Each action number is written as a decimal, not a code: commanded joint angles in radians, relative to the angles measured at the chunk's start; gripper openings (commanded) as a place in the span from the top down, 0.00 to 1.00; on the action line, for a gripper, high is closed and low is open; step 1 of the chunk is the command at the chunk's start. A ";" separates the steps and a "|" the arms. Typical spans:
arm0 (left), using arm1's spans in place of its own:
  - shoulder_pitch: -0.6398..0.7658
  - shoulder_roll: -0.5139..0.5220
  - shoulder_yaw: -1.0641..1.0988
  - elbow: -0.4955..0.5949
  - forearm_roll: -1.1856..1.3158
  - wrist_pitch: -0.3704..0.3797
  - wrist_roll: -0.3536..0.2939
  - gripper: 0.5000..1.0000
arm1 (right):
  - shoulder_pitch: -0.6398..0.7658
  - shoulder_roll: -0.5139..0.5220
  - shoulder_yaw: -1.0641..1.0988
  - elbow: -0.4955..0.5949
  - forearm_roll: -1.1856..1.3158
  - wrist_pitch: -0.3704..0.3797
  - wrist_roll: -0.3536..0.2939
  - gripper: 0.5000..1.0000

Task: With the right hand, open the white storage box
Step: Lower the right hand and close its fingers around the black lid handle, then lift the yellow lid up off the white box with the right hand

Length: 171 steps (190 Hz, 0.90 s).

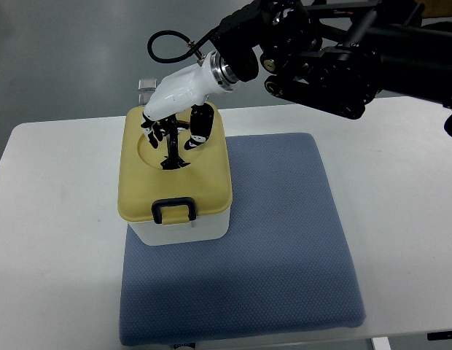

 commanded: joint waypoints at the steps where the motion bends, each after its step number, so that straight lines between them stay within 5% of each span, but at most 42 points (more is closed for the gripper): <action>1: 0.000 0.000 0.000 0.000 0.000 0.000 0.000 0.00 | -0.001 0.000 0.000 -0.005 -0.006 0.000 0.000 0.61; 55: -0.002 0.000 0.002 0.000 0.000 0.000 0.000 0.00 | 0.004 0.000 0.000 -0.011 -0.007 -0.001 -0.002 1.00; 171: -0.008 0.000 0.002 0.000 0.000 0.000 0.000 0.00 | 0.030 -0.004 0.018 -0.006 0.010 -0.023 0.014 1.00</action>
